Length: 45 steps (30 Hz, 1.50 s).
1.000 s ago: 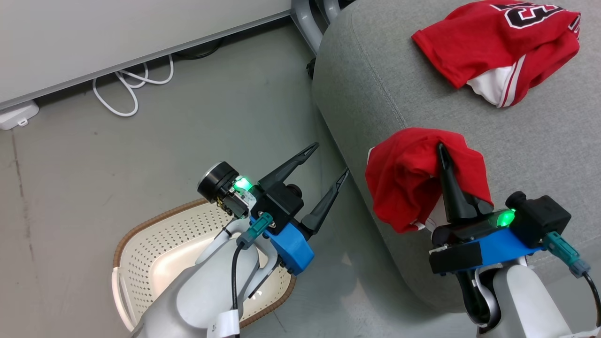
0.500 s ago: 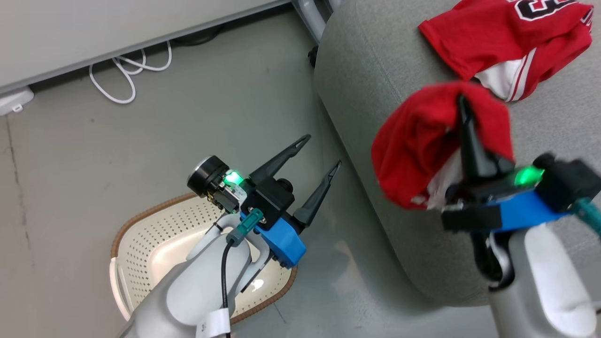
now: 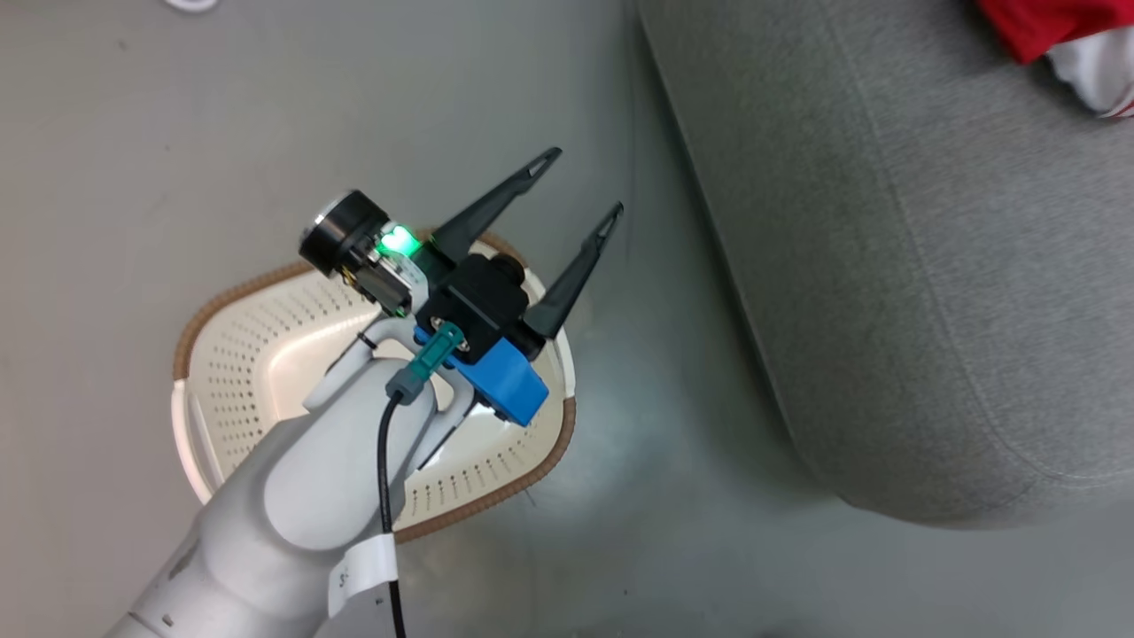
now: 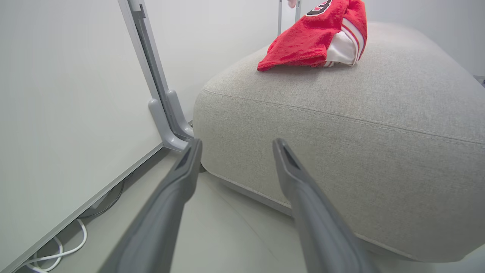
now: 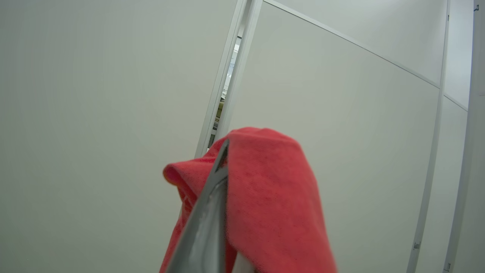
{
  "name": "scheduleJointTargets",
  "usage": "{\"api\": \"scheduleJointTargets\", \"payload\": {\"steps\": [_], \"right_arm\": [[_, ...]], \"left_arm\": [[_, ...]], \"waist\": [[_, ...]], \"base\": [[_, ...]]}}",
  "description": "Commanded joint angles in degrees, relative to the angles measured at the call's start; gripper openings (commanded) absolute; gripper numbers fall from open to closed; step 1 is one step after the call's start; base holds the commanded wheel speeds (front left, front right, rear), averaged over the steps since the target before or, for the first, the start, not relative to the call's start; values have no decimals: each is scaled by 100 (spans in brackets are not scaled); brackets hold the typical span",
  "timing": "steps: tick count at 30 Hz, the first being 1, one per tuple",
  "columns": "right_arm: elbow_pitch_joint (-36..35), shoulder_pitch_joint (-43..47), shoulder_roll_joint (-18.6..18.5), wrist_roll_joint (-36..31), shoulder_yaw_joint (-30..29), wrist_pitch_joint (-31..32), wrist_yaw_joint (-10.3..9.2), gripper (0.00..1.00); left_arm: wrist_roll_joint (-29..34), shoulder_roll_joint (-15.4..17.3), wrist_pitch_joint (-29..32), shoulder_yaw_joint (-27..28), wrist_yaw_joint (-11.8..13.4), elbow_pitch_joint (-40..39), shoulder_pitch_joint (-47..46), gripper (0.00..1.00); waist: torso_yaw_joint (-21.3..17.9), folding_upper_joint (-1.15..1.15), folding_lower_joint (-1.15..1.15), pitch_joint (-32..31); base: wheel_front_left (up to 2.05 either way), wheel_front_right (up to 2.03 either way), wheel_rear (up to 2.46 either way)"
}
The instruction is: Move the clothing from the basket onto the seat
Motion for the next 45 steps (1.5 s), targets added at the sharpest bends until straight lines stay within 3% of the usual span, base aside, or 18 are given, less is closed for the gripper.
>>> {"api": "scheduleJointTargets", "payload": {"steps": [1, 5, 9, 17, 28, 29, 30, 45], "right_arm": [[62, -290, -281, -38, -175, -1, 1, 0], [475, -702, -903, 4, -489, -2, 1, 0], [1024, -602, -1157, -67, -725, -2, 1, 0], [1993, 78, -795, -150, -722, -2, 0, 0], [2528, 532, -398, -128, -803, -1, 0, 0], [2470, 565, -367, -104, -839, -2, 0, 60], [2428, 627, -322, -86, -859, -2, 0, 100], [1537, 2608, 338, -268, -960, -1, 1, 100]], "left_arm": [[40, 74, -14, 42, 12, -45, -151, 100], [91, 171, -8, 45, 18, -118, -306, 100], [121, 225, 4, 11, 15, -184, -399, 100], [101, 339, 15, -32, 8, -257, -518, 100], [37, 399, 17, -56, 63, -250, -505, 100], [35, 396, 16, -60, 71, -235, -492, 100], [25, 383, 14, -68, 81, -221, -474, 100], [-238, 200, -18, 148, 271, -183, 93, 100]], "waist": [[67, 0, -1, 530], [16, 0, -1, 875], [-27, 0, -1, 1073], [-19, 0, -1, 1282], [8, 0, -1, 1259], [3, 0, -1, 1228], [0, 0, -1, 1185], [5, 0, -1, -53]], "base": [[0, 0, 0], [0, 0, 0], [0, 0, 0], [0, 0, 0], [0, 0, 0], [0, 0, 0], [0, 0, 0], [0, 0, 0]]}}
